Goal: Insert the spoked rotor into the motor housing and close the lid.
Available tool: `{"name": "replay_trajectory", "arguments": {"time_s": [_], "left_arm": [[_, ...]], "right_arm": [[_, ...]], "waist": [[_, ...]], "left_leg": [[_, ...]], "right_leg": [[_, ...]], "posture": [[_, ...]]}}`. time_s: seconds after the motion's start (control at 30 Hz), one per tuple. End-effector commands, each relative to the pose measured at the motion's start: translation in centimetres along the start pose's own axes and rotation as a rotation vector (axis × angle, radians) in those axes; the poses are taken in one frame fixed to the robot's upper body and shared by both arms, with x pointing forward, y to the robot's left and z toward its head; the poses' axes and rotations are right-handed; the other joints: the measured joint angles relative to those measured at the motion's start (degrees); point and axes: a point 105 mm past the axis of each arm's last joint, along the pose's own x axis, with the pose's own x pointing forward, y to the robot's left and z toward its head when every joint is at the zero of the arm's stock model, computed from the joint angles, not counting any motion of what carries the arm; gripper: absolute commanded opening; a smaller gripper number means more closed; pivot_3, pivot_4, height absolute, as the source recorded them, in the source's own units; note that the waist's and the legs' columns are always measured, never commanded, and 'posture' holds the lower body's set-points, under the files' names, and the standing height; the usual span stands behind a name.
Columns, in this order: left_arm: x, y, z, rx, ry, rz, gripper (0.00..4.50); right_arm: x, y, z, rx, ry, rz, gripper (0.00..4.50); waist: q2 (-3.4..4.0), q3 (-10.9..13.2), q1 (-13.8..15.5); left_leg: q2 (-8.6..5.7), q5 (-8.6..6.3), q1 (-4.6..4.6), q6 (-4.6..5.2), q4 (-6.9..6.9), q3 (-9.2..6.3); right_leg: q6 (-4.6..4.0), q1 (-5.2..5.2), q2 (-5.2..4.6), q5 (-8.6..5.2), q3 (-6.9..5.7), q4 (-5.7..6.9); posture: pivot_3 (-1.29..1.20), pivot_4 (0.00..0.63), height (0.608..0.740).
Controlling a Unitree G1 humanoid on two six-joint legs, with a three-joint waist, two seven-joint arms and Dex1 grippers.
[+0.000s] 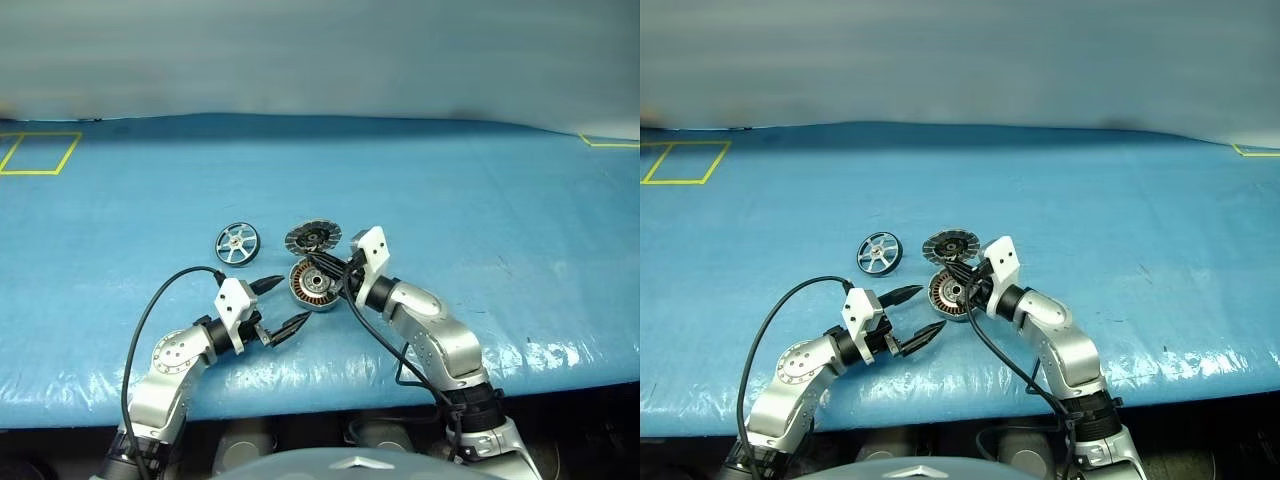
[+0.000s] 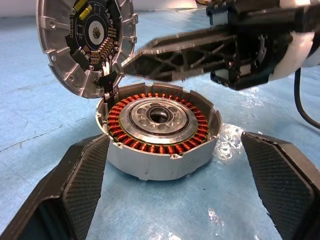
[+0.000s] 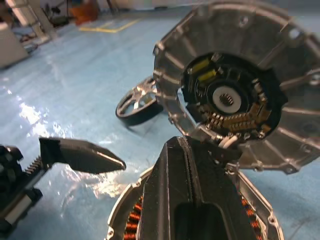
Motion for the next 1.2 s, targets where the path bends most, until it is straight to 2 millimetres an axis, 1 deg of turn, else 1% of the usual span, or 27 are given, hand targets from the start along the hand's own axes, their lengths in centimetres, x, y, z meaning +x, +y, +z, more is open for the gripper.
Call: {"name": "replay_trajectory", "arguments": {"time_s": [0.03, 0.17, 0.23, 0.43, 0.5, 0.6, 0.67, 0.7, 0.77, 0.83, 0.97, 1.07, 1.13, 1.2], "left_arm": [[0.0, -0.1, 1.3, 0.037, -0.045, -0.012, 4.5], [0.0, -0.1, 1.3, 0.036, -0.047, -0.009, 4.5], [0.0, -0.1, 1.3, 0.034, -0.048, -0.008, 4.5], [0.0, -0.2, 1.1, 0.028, -0.048, -0.008, 4.5], [0.0, -0.1, 1.1, 0.028, -0.048, -0.008, 4.5], [0.0, 0.0, 1.1, 0.03, -0.047, -0.004, 4.5], [0.1, 0.0, 1.1, 0.031, -0.046, -0.004, 4.5], [0.1, 0.0, 1.1, 0.03, -0.047, -0.005, 4.5], [0.1, 0.0, 1.1, 0.029, -0.048, -0.004, 4.5], [0.1, 0.0, 1.2, 0.027, -0.051, -0.002, 4.5], [0.2, -0.1, 1.4, 0.028, -0.053, -0.003, 4.5], [0.3, -0.3, 1.6, 0.029, -0.059, -0.007, 4.5], [0.4, -0.3, 1.8, 0.031, -0.061, -0.008, 4.5], [0.4, -0.2, 2.0, 0.033, -0.065, -0.008, 4.5]], "right_arm": [[-0.1, 0.5, 1.1, -0.08, -0.008, 0.022, 0.01], [-0.3, 0.0, -1.0, -0.188, 0.107, 0.006, 0.01], [-0.3, -0.2, -1.4, -0.189, 0.121, -0.01, 0.01], [-0.1, -0.5, -2.4, -0.265, 0.169, -0.023, 0.01], [-0.1, -0.5, -2.9, -0.311, 0.203, -0.017, 0.01], [-0.2, -1.3, -4.2, -0.377, 0.293, -0.062, 0.01], [-0.3, -1.8, -5.0, -0.383, 0.341, -0.095, 0.01], [-0.5, -1.6, -5.8, -0.371, 0.382, -0.08, 0.01], [-0.8, -1.3, -6.6, -0.338, 0.422, -0.067, 0.01], [-0.9, -1.2, -6.9, -0.302, 0.429, -0.065, 0.01], [-1.0, -0.9, -6.5, -0.229, 0.404, -0.058, 0.01], [-1.4, -0.6, -6.4, -0.228, 0.404, -0.025, 0.01], [-1.6, -0.7, -6.5, -0.252, 0.414, -0.02, 0.01], [-2.1, -1.9, -6.9, -0.303, 0.448, -0.073, 0.01]], "waist": [[0.01, 0.0, 0.0], [0.01, 0.0, 0.0], [0.01, 0.0, 0.0], [0.01, 0.0, 0.0], [0.01, 0.0, 0.0], [0.01, 0.0, -0.1], [-0.01, 0.0, -0.1], [-0.01, 0.0, -0.1], [-0.04, 0.0, -0.1], [-0.06, -0.1, 0.0], [-0.1, -0.1, 0.0], [-0.09, -0.1, 0.0], [-0.09, -0.1, 0.0], [-0.09, -0.1, 0.0]], "left_leg": [[0.0, 0.0, 0.0, 0.0, 0.0, 0.0], [-0.02, 0.0, 0.0, 0.01, 0.0, 0.01], [-0.01, 0.0, 0.0, 0.0, 0.0, 0.01], [-0.01, 0.0, 0.0, 0.0, 0.0, 0.02], [-0.01, 0.0, 0.01, 0.0, 0.01, 0.02], [-0.01, 0.0, 0.04, 0.0, 0.01, 0.02], [0.01, 0.01, 0.1, -0.01, 0.01, 0.03], [0.02, 0.02, 0.14, -0.03, 0.02, 0.02], [0.03, 0.02, 0.24, -0.03, 0.02, 0.01], [0.04, 0.02, 0.38, -0.03, 0.02, 0.02], [0.04, 0.02, 0.38, -0.02, 0.02, 0.0], [0.03, 0.0, 0.34, 0.0, 0.0, 0.0], [0.03, -0.01, 0.3, 0.02, 0.0, 0.0], [0.02, -0.01, 0.29, 0.03, -0.01, 0.0]], "right_leg": [[0.0, 0.0, 0.0, 0.0, 0.0, 0.0], [-0.01, 0.0, -0.02, -0.01, 0.0, 0.0], [0.0, 0.0, -0.01, -0.01, 0.0, 0.0], [0.0, -0.01, 0.0, -0.01, 0.0, 0.0], [0.0, 0.0, 0.0, -0.01, 0.01, 0.0], [0.04, 0.01, 0.0, -0.04, 0.0, 0.0], [0.07, 0.03, 0.0, -0.05, 0.0, 0.01], [0.08, 0.04, 0.01, -0.06, -0.01, 0.01], [0.13, 0.01, 0.01, -0.09, -0.02, 0.01], [0.2, 0.06, -0.03, -0.14, -0.03, 0.0], [0.11, 0.06, -0.07, -0.09, -0.04, -0.01], [-0.06, 0.03, -0.07, 0.0, -0.04, -0.03], [-0.08, 0.0, -0.07, 0.0, -0.04, -0.04], [-0.08, -0.01, -0.07, -0.01, -0.05, -0.04]], "posture": [[0.0, 0.15, 0.74], [0.0, 0.15, 0.74], [0.0, 0.15, 0.74], [0.0, 0.15, 0.74], [0.0, 0.15, 0.74], [0.0, 0.15, 0.74], [0.0, 0.15, 0.74], [0.0, 0.15, 0.74], [0.0, 0.15, 0.74], [0.0, 0.15, 0.74], [0.0, 0.15, 0.74], [0.0, 0.15, 0.74], [0.0, 0.15, 0.74], [0.0, 0.15, 0.74]]}}
